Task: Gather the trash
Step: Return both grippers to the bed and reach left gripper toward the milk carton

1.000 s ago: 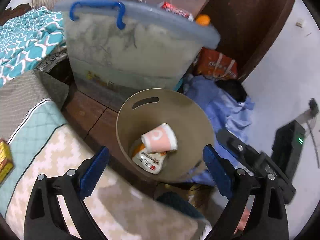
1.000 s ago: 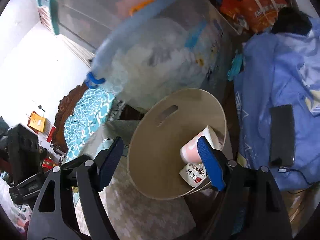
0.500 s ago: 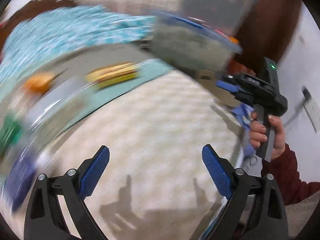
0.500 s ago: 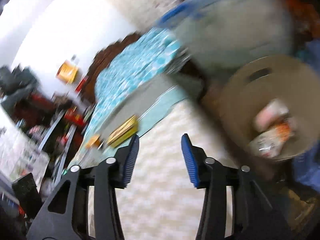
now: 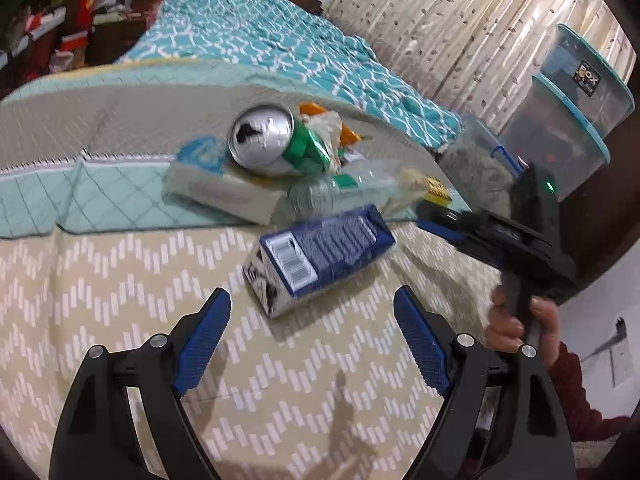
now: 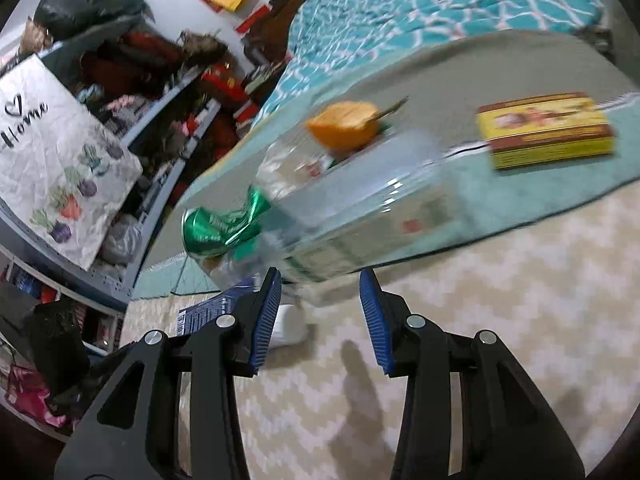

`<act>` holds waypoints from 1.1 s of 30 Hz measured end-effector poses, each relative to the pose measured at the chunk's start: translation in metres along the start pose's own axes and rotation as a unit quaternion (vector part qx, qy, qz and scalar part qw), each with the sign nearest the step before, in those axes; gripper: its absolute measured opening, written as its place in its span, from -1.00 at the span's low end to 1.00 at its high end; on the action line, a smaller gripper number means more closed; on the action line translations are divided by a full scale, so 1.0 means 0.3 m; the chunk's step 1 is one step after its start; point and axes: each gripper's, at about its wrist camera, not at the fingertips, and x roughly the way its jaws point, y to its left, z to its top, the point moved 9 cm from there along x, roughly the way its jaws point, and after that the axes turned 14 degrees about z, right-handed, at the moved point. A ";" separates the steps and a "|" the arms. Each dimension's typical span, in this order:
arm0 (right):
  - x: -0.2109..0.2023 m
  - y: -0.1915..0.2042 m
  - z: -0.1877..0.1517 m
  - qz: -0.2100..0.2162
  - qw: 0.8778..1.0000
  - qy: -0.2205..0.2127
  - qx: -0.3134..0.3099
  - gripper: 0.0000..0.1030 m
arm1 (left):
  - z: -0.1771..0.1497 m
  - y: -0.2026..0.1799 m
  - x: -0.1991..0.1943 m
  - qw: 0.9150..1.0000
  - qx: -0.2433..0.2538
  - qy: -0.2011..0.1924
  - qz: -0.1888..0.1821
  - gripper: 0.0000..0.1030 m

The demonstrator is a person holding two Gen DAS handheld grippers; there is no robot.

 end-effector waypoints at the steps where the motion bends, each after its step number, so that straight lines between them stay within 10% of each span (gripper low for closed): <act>1: 0.024 0.007 -0.025 -0.003 1.000 0.012 -0.002 -0.16 | -0.014 -0.002 0.000 1.000 0.003 0.002 -0.010 0.50; 8: 0.080 0.222 -0.290 0.130 0.981 0.142 -0.019 -0.17 | -0.045 0.068 0.024 1.000 -0.018 0.005 -0.019 0.23; 16: 0.016 0.220 -0.191 0.071 0.991 0.090 -0.063 -0.17 | 0.033 0.236 -0.022 0.991 -0.128 -0.017 -0.015 0.68; 24: 0.020 0.143 -0.104 0.030 0.998 0.044 -0.033 -0.13 | 0.012 0.105 0.013 0.996 -0.082 0.003 0.018 0.73; 29: 0.090 0.085 -0.158 0.001 0.998 0.060 0.002 -0.13 | 0.003 0.096 0.018 0.996 -0.084 0.007 0.024 0.73; 33: 0.166 0.220 -0.275 0.067 0.988 0.132 -0.048 -0.15 | 0.013 0.130 0.018 0.995 -0.095 0.004 0.033 0.75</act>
